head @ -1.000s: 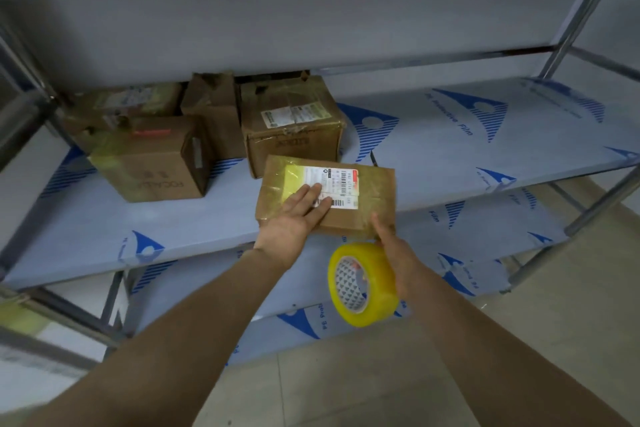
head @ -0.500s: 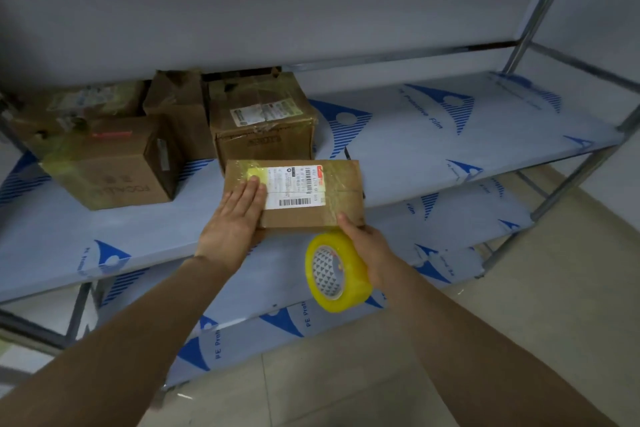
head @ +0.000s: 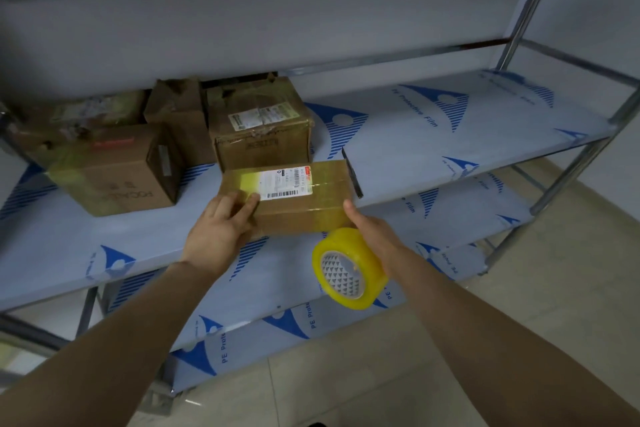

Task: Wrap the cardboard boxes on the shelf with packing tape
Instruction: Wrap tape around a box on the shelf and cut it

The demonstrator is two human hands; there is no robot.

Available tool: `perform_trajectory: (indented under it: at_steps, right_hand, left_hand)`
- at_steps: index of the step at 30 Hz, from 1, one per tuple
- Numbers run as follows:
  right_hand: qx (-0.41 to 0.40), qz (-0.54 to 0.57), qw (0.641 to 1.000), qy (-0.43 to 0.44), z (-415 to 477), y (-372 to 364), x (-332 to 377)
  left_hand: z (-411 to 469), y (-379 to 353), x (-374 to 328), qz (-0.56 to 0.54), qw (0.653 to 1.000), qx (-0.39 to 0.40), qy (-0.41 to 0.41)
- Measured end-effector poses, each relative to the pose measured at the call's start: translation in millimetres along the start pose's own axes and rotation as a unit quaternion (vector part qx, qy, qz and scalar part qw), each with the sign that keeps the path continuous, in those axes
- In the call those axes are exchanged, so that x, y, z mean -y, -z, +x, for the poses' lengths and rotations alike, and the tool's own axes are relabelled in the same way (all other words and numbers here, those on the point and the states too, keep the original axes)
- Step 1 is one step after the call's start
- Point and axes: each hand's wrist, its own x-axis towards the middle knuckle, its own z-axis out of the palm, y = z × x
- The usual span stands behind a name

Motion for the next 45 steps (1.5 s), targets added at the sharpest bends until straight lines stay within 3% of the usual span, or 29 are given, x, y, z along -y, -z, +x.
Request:
perform_trajectory:
  at_steps: [4,9,14,19,23,27,28,31,33,37,45]
  right_hand:
    - [0.008,-0.042,0.999,0.019,-9.5,-4.7,9.7]
    - [0.025,-0.032,0.997,0.064,-18.9,-0.7,17.6]
    - [0.025,-0.015,0.995,0.096,-23.0,-2.1,25.2]
    - [0.070,-0.013,0.989,0.128,-32.0,-4.9,37.2]
    - [0.055,-0.015,0.991,0.118,-33.8,-9.0,44.8]
    - [0.013,-0.043,0.995,0.094,-31.2,-11.4,46.6]
    - [0.010,-0.053,0.994,0.096,-30.6,-12.0,45.7]
    - [0.015,-0.072,0.991,0.110,-32.0,-15.1,47.0]
    - [0.024,-0.072,0.991,0.109,-34.4,-17.2,50.1]
    - [0.037,-0.069,0.993,0.094,-35.4,-23.3,56.8]
    - [0.063,-0.010,0.995,0.081,-32.6,-32.4,66.9]
  left_hand:
    - [-2.3,-6.4,-7.4,0.082,0.995,0.024,0.050]
    - [1.8,5.6,-4.9,0.127,0.988,-0.033,0.083]
    - [7.9,12.4,-3.2,0.061,0.993,0.005,0.098]
    - [13.3,15.4,-22.0,0.034,0.983,-0.035,0.178]
    - [19.5,36.5,-17.9,-0.107,0.973,-0.063,0.195]
    - [26.4,71.8,-2.5,-0.359,0.896,-0.134,0.223]
    - [27.9,80.5,0.3,-0.426,0.863,-0.129,0.241]
    - [27.2,97.8,12.0,-0.619,0.718,-0.065,0.311]
    - [19.4,104.2,17.8,-0.661,0.672,-0.003,0.333]
    - [5.9,106.1,23.4,-0.672,0.662,0.081,0.322]
    - [-4.1,110.3,21.1,-0.685,0.649,0.130,0.305]
